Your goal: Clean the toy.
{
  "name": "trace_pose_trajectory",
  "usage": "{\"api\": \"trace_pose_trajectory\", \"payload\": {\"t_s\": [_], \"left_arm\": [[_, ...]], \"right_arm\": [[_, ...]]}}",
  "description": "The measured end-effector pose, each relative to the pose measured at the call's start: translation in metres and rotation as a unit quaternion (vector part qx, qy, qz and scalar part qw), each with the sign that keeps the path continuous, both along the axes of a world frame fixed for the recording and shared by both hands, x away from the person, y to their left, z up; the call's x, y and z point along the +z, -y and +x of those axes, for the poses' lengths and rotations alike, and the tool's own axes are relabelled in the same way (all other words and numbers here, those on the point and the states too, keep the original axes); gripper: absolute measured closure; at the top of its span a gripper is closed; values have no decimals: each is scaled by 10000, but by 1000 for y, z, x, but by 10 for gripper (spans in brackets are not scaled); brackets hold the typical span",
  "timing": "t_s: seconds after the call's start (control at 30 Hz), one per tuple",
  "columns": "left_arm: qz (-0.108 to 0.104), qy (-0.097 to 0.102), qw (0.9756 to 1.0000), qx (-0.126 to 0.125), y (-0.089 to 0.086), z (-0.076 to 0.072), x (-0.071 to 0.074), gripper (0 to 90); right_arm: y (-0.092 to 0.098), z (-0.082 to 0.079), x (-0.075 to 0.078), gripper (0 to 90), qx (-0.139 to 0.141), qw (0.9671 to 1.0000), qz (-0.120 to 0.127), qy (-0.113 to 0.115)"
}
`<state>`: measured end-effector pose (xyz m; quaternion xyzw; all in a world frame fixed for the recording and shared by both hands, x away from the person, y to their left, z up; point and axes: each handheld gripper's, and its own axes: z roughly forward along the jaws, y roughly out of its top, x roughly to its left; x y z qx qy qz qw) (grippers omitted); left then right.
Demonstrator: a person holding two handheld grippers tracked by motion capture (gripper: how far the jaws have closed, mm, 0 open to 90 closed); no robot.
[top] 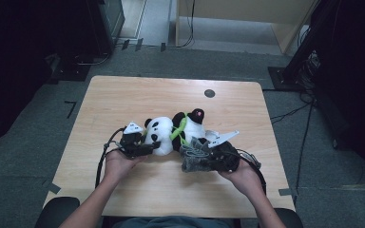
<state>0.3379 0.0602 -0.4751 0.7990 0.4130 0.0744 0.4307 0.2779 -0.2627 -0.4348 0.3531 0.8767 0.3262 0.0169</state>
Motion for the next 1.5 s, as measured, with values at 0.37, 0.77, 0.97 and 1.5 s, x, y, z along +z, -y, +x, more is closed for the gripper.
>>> {"api": "trace_pose_trajectory", "payload": {"t_s": [0.37, 0.77, 0.97, 1.5], "left_arm": [[-49, -43, 10000, 39, 0, 1, 0, 452], [10, -32, 10000, 60, 2, 0, 1, 449], [-1, -40, 10000, 74, 2, 0, 1, 447], [6, -9, 10000, 72, 2, 0, 0, 442]], "right_arm": [[25, -2, 8, 816, -350, 9994, -38, 19], [62, 9, 34, 814, -1252, 9896, 664, 260], [33, 20, 41, 813, -969, 9920, 680, 430], [25, 49, -4, 816, -1298, 9896, 619, -22]]}}
